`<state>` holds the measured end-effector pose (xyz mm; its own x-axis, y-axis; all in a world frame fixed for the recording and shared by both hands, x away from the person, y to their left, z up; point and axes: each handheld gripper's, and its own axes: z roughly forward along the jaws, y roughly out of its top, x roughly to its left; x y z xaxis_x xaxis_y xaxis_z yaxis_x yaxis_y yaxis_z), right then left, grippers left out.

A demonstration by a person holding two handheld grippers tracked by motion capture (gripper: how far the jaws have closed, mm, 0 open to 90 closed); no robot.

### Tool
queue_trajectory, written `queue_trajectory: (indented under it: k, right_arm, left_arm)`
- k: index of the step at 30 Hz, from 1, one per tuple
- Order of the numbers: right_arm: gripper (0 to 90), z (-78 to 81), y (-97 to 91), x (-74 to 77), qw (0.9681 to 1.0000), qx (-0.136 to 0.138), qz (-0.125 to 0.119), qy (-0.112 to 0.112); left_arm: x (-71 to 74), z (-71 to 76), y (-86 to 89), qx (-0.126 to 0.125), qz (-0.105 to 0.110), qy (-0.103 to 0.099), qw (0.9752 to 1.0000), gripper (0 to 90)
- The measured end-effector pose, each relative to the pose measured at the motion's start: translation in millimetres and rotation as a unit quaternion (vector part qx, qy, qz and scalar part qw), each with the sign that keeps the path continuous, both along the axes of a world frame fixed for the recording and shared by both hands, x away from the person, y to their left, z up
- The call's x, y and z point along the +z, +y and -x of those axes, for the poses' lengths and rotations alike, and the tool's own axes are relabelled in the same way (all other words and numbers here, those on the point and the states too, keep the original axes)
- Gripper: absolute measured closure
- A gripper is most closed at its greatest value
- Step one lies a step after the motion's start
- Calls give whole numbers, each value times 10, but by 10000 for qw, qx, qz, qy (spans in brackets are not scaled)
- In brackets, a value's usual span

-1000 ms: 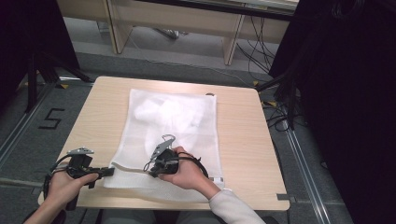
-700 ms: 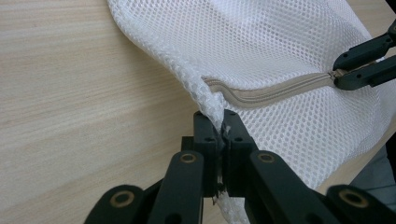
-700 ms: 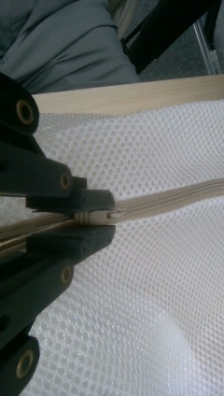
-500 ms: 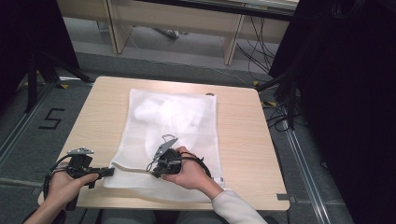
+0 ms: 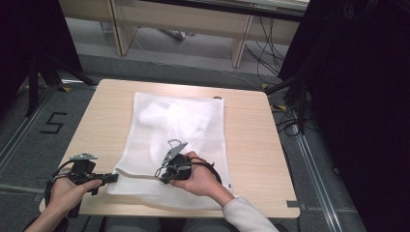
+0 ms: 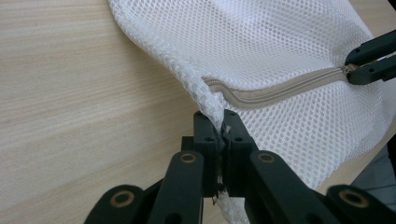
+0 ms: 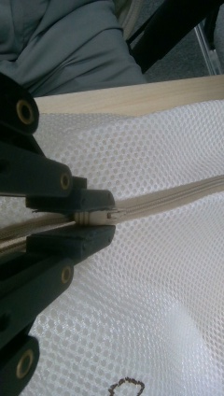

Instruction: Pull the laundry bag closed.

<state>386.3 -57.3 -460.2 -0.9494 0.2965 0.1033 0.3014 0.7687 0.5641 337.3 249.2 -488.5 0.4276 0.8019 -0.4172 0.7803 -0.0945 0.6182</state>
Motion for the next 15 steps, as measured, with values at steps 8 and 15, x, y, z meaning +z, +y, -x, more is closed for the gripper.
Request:
queue_trajectory:
  k: [8, 15]
  right_arm:
    - [827, 3, -60, 16, 10000, -55, -31, 35]
    - [827, 7, -109, 26, 10000, -79, -6, -2]
  left_arm:
    - [1, -1, 3, -9, -12, 9, 10000, 861]
    - [-3, -1, 2, 8, -16, -8, 10000, 861]
